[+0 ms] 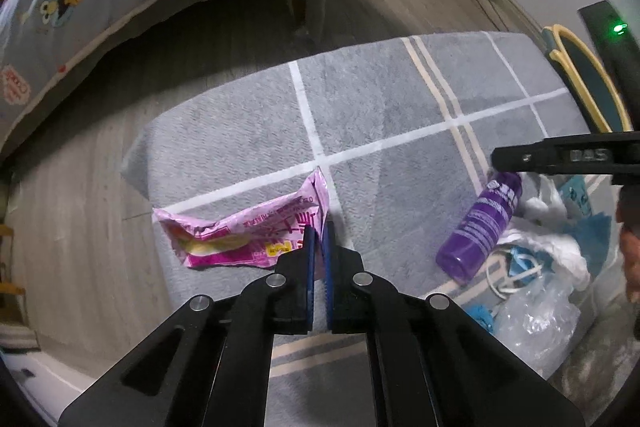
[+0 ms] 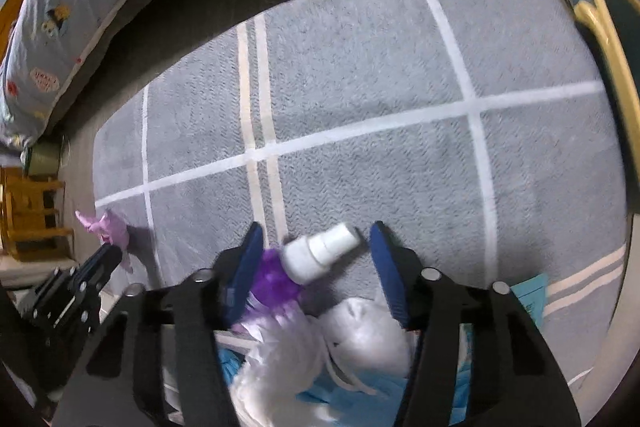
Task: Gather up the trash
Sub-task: 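Grasp the purple spray bottle with the right gripper while the left grasps the pink wrapper, then drop the pink wrapper and purple spray bottle into the teal bin from both grippers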
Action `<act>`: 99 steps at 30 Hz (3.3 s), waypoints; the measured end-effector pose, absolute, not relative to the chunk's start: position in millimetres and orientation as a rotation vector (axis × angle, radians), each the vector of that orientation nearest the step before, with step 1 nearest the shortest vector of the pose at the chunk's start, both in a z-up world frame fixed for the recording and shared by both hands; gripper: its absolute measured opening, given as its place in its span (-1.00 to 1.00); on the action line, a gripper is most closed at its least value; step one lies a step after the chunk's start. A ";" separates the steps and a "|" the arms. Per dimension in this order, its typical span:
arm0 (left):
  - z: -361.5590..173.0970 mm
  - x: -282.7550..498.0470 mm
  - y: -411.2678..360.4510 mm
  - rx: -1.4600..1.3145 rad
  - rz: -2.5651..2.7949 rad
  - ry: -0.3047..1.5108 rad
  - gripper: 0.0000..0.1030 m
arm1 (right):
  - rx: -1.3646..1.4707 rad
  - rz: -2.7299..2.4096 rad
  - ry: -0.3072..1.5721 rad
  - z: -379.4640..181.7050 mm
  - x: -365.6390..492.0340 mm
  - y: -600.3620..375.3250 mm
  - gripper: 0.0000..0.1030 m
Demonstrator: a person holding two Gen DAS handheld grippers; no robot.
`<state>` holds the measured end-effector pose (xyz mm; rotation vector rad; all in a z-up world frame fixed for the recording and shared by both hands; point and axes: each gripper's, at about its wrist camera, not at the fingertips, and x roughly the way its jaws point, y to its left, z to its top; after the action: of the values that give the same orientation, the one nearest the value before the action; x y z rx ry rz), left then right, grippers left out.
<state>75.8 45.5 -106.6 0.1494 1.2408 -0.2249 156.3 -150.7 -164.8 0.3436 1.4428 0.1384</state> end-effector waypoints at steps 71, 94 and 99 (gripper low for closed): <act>31.9 79.4 -246.2 0.129 -0.866 0.848 -0.91 | 0.326 -0.217 0.853 -12.1 99.0 -473.1 -0.75; -39.7 115.3 -335.0 0.254 -0.845 0.956 0.04 | 0.484 -0.274 0.980 -70.6 114.9 -513.9 -0.70; -32.4 112.7 -317.8 0.231 -0.801 0.946 0.59 | 0.474 -0.282 0.975 -64.1 111.6 -512.4 -0.30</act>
<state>112.7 -317.8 -32.4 0.2306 0.9464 -0.8012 111.6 -512.4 -64.1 0.4743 0.9745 -0.2824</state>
